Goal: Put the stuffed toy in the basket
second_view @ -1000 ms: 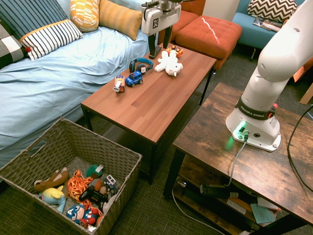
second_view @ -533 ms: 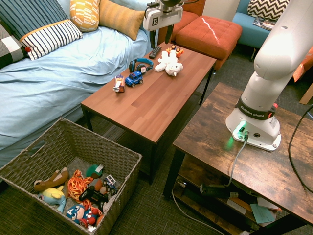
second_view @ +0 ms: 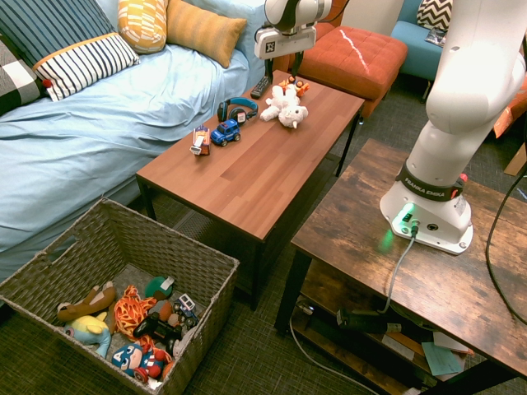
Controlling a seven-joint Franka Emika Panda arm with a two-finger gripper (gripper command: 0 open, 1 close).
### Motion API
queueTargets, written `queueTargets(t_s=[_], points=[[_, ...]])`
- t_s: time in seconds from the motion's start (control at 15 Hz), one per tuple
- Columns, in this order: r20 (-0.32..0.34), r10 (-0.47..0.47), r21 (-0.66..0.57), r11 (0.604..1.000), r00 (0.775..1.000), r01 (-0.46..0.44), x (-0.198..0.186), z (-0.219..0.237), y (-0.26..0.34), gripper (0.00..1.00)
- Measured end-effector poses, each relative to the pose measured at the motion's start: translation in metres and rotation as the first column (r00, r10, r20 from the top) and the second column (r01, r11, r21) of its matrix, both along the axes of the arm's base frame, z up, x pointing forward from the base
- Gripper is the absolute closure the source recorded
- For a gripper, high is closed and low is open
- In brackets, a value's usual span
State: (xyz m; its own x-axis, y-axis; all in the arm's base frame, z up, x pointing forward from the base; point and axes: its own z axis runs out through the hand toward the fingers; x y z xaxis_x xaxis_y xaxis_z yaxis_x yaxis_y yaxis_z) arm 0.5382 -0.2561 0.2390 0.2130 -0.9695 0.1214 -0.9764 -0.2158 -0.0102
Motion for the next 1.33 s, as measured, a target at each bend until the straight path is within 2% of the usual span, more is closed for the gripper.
queueTargets(t_s=[0.13, 0.4, 0.73, 0.8, 1.33], points=[[-0.032, -0.067, 0.028, 0.997, 0.997, 0.068, 0.002, -0.034, -0.019, 0.00], [-0.078, -0.138, 0.060, 0.988, 0.987, 0.143, 0.005, -0.090, -0.040, 0.00], [-0.105, -0.193, 0.060, 0.978, 0.975, 0.200, -0.002, -0.122, -0.062, 0.00], [-0.112, -0.197, 0.063, 0.977, 0.974, 0.205, -0.002, -0.128, -0.062, 1.00], [-0.112, -0.208, 0.073, 0.973, 0.972, 0.217, 0.001, -0.141, -0.067, 1.00]])
